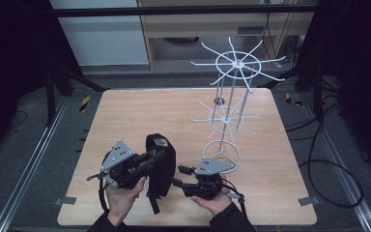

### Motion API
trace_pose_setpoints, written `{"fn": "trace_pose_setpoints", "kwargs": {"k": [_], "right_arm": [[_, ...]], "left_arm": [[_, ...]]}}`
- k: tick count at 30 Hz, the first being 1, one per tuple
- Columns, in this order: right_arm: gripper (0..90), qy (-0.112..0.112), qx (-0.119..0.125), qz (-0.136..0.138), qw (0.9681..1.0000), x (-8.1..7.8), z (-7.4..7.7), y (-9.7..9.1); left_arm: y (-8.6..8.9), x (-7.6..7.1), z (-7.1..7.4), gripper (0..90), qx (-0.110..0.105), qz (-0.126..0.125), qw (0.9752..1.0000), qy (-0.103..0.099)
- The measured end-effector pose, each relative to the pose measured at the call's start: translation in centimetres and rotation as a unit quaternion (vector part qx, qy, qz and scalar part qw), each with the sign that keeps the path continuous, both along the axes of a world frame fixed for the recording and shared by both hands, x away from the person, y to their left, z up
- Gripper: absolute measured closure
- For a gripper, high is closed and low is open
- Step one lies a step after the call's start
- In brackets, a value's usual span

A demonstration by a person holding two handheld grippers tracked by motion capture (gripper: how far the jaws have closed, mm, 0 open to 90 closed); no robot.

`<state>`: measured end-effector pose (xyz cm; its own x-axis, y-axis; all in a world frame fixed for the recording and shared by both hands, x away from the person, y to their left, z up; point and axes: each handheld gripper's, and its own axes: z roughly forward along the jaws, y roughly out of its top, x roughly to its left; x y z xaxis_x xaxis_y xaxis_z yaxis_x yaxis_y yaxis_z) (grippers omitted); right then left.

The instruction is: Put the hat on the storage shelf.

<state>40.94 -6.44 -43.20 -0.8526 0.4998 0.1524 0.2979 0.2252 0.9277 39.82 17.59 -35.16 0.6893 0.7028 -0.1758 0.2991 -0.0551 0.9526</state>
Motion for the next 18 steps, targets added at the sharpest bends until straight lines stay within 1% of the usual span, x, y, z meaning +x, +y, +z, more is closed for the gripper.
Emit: {"fn": "trace_pose_setpoints", "kwargs": {"k": [2, 5, 7, 9, 10, 13, 14, 15, 16, 17, 18], "right_arm": [[47.2, 0.002, -0.001, 0.006, 1.0000, -0.1, -0.3, 0.4], [45.1, 0.015, 0.005, 0.017, 0.9997, -0.1, -0.7, 0.9], [44.1, 0.024, 0.012, 0.024, 0.9993, 0.0, -1.0, 1.3], [44.3, 0.026, 0.019, 0.025, 0.9992, 0.1, -1.2, 1.6], [45.8, 0.029, 0.023, 0.024, 0.9990, 0.2, -1.3, 1.7], [72.2, 0.035, 0.032, 0.022, 0.9986, 0.4, -1.4, 1.4], [81.2, 0.038, 0.031, 0.021, 0.9986, 0.5, -1.4, 1.2], [85.7, 0.038, 0.031, 0.019, 0.9986, 0.6, -1.4, 1.0], [87.2, 0.034, 0.027, 0.016, 0.9989, 0.6, -1.3, 0.8], [87.8, 0.028, 0.019, 0.008, 0.9994, 0.6, -1.2, 0.7], [87.9, 0.017, 0.008, -0.001, 0.9998, 0.5, -1.0, 0.6]], "left_arm": [[0.1, -0.1, 0.1, 81.4, -0.003, 0.005, 1.0000, -0.005], [0.2, -0.1, 0.1, 81.4, -0.011, 0.008, 0.9998, -0.011], [0.2, -0.2, 0.1, 81.4, -0.014, 0.003, 0.9998, -0.011], [-0.1, -0.2, 0.0, 81.4, -0.011, -0.004, 0.9999, -0.011], [-0.3, -0.3, -0.1, 81.4, -0.010, -0.008, 0.9999, -0.012], [-0.7, -0.4, -0.3, 81.3, -0.002, -0.018, 0.9998, -0.013], [-0.8, -0.4, -0.3, 81.3, 0.001, -0.020, 0.9997, -0.013], [-0.8, -0.4, -0.4, 81.3, 0.004, -0.020, 0.9997, -0.014], [-0.9, -0.3, -0.5, 81.3, 0.007, -0.016, 0.9997, -0.014], [-0.8, -0.3, -0.6, 81.3, 0.010, -0.015, 0.9997, -0.013], [-0.7, -0.2, -0.7, 81.1, 0.015, -0.011, 0.9998, -0.013]]}}
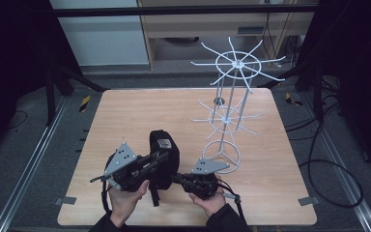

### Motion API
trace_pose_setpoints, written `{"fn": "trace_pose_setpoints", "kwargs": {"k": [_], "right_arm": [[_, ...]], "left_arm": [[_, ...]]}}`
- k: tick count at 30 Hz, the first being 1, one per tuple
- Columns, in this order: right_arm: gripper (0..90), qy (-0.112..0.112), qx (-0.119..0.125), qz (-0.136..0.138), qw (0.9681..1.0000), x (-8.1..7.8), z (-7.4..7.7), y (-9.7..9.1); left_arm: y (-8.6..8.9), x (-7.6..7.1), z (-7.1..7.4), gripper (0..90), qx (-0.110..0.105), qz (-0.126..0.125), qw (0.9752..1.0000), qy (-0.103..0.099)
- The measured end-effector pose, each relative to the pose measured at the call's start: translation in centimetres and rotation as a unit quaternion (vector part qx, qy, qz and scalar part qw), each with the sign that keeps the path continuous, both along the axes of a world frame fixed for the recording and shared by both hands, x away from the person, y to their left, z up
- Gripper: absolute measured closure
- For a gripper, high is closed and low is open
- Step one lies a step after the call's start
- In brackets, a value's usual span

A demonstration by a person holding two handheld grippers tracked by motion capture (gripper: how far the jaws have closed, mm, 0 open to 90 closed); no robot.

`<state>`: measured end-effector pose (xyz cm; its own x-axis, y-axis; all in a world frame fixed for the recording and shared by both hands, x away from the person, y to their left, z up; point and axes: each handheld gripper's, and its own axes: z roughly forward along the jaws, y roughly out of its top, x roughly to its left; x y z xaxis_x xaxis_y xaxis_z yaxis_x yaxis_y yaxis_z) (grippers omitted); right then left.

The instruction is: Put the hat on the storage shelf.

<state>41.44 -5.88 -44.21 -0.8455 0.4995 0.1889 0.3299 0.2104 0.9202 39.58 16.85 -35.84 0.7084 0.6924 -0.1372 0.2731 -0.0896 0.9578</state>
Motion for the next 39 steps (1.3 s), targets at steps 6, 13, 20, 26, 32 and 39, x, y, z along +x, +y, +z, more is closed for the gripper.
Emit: {"fn": "trace_pose_setpoints", "kwargs": {"k": [6, 13, 20, 26, 32, 39], "right_arm": [[87.8, -0.049, -0.048, -0.041, 0.9968, -0.2, 1.0, -0.6], [82.9, -0.051, -0.066, -0.022, 0.9963, -0.4, 1.1, 0.4], [65.8, -0.026, -0.046, -0.037, 0.9979, -0.2, 1.1, -0.2], [62.4, -0.029, -0.086, -0.063, 0.9939, -0.4, 0.0, -2.0], [58.5, -0.015, -0.107, -0.085, 0.9905, -0.3, -1.1, -3.8], [53.0, -0.006, -0.126, -0.115, 0.9853, -0.5, -2.0, -6.0]], "left_arm": [[1.5, 0.1, -0.8, 80.4, 0.026, 0.020, 0.9994, 0.010], [4.3, -0.6, -2.2, 80.2, 0.031, 0.037, 0.9984, 0.030], [7.3, -0.7, -4.0, 80.2, 0.066, 0.083, 0.9934, 0.044], [9.5, 0.7, -6.5, 80.1, 0.098, 0.120, 0.9849, 0.077], [10.2, 1.4, -7.8, 78.8, 0.125, 0.138, 0.9791, 0.082], [11.7, 2.0, -8.9, 68.2, 0.141, 0.172, 0.9693, 0.104]]}}
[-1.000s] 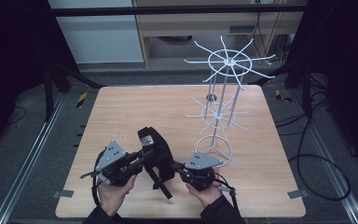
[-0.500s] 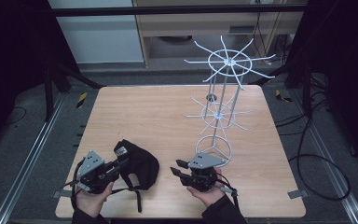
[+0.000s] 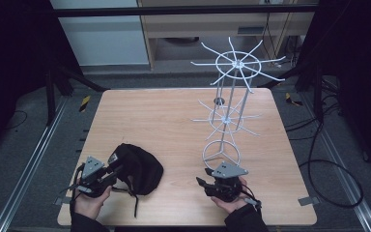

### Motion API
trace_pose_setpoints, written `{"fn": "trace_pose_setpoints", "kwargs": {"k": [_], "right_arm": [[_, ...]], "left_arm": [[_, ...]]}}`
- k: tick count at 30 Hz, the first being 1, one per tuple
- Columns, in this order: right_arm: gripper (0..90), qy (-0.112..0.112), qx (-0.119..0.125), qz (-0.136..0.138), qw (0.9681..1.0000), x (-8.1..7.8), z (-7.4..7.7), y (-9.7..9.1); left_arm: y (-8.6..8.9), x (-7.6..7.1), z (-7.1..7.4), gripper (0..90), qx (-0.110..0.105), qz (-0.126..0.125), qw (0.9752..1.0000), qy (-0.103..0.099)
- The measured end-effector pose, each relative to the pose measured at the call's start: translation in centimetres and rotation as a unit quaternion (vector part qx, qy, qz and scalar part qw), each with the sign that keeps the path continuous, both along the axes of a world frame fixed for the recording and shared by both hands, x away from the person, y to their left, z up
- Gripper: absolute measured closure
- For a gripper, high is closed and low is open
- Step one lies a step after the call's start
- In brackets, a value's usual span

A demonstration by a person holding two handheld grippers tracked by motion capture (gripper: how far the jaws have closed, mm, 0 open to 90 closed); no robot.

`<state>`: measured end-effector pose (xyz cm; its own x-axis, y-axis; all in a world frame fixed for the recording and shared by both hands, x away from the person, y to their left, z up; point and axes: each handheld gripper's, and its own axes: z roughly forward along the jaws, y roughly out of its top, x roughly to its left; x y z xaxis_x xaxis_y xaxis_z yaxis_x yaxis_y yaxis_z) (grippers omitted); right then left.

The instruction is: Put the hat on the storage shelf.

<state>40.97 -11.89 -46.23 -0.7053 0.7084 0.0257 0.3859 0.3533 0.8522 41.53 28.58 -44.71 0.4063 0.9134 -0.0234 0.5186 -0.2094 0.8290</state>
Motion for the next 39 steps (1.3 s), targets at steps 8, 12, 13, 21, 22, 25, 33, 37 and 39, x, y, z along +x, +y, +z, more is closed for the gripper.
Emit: {"fn": "trace_pose_setpoints", "kwargs": {"k": [8, 12, 13, 21, 22, 25, 33, 37, 39], "right_arm": [[51.1, 0.001, -0.005, -0.023, 0.9997, -0.4, -0.3, -2.2], [50.8, 0.006, -0.005, -0.036, 0.9993, -0.5, -0.5, -3.1], [50.8, 0.007, -0.006, -0.039, 0.9992, -0.5, -0.5, -3.3], [50.1, 0.003, -0.002, -0.060, 0.9982, -0.6, -0.4, -5.0], [50.1, 0.004, -0.001, -0.062, 0.9981, -0.6, -0.4, -5.1], [50.1, 0.002, -0.002, -0.066, 0.9978, -0.6, -0.4, -5.5], [50.2, 0.005, -0.008, -0.068, 0.9976, -0.6, -0.5, -6.2], [50.1, 0.008, -0.011, -0.065, 0.9978, -0.6, -0.6, -6.1], [50.1, 0.009, -0.013, -0.062, 0.9979, -0.6, -0.7, -6.1]], "left_arm": [[2.2, -0.7, -0.3, 52.2, 0.005, 0.055, 0.9982, 0.022], [3.2, -1.1, -0.4, 46.1, 0.011, 0.076, 0.9964, 0.037], [3.4, -1.2, -0.3, 43.7, 0.010, 0.079, 0.9962, 0.035], [3.9, -2.0, 1.3, 36.1, -0.002, 0.072, 0.9972, -0.017], [3.8, -1.8, 1.5, 36.5, -0.002, 0.062, 0.9978, -0.023], [3.0, -1.0, 2.3, 37.5, 0.003, 0.032, 0.9991, -0.026], [-0.6, 2.2, 1.9, 37.4, 0.072, -0.065, 0.9953, 0.007], [-1.4, 3.5, 0.7, 37.7, 0.095, -0.092, 0.9906, 0.037], [-1.4, 3.7, 0.0, 37.9, 0.103, -0.093, 0.9890, 0.052]]}}
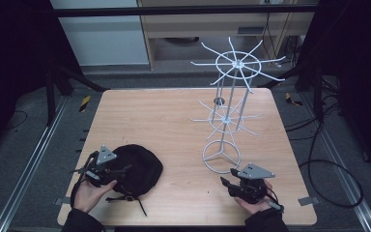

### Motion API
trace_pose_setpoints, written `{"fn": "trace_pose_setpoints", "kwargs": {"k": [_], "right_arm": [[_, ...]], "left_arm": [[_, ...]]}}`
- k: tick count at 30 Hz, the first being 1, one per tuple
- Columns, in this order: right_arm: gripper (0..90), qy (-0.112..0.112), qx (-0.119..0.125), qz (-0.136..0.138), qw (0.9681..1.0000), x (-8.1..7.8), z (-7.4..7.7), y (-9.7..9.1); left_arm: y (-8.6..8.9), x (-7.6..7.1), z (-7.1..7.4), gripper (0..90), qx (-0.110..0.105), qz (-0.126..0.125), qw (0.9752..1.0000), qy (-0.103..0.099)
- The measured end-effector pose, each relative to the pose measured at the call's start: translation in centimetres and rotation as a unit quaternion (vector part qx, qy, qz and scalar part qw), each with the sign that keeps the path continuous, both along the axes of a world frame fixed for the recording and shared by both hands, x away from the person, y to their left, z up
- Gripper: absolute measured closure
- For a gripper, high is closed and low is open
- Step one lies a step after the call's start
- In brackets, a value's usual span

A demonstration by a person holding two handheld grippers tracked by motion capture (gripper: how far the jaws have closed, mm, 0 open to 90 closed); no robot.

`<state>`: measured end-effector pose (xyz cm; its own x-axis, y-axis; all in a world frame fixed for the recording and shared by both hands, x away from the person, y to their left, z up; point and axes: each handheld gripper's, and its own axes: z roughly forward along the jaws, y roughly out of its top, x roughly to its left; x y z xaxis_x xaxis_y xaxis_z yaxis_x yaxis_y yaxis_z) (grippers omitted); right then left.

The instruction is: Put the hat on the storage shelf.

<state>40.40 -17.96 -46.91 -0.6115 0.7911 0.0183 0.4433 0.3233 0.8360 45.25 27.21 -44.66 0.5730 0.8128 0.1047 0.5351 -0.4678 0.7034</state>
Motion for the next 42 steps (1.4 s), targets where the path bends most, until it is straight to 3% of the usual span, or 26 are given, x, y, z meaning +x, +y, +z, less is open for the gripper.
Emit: {"fn": "trace_pose_setpoints", "kwargs": {"k": [4, 11, 16, 24, 29, 33, 38, 42], "right_arm": [[49.7, 0.005, -0.005, 0.003, 1.0000, 0.0, -0.1, 0.1], [48.8, 0.010, -0.009, 0.006, 0.9999, 0.1, -0.3, 0.3], [48.4, 0.012, -0.011, 0.008, 0.9998, 0.2, -0.3, 0.3], [48.1, 0.013, -0.013, 0.010, 0.9998, 0.3, -0.3, 0.4], [48.1, 0.012, -0.013, 0.011, 0.9998, 0.2, -0.3, 0.4], [48.2, 0.012, -0.013, 0.012, 0.9998, 0.3, -0.4, 0.4], [48.3, 0.012, -0.013, 0.012, 0.9998, 0.2, -0.3, 0.4], [48.3, 0.012, -0.011, 0.010, 0.9998, 0.3, -0.3, 0.3]], "left_arm": [[0.5, -0.1, -1.0, 39.5, 0.016, -0.001, 0.9994, 0.030], [0.5, 0.1, -2.2, 41.0, 0.035, -0.004, 0.9975, 0.061], [0.0, 0.3, -3.1, 47.8, 0.060, -0.011, 0.9942, 0.089], [0.2, 0.5, -3.3, 59.2, 0.033, -0.012, 0.9935, 0.108], [0.1, 0.5, -3.2, 72.1, 0.030, -0.002, 0.9931, 0.113], [-0.1, 0.5, -3.1, 77.2, 0.033, 0.002, 0.9927, 0.116], [0.4, 0.3, -3.3, 79.9, 0.005, 0.006, 0.9939, 0.110], [0.8, -0.2, -2.3, 85.3, -0.017, 0.000, 0.9958, 0.090]]}}
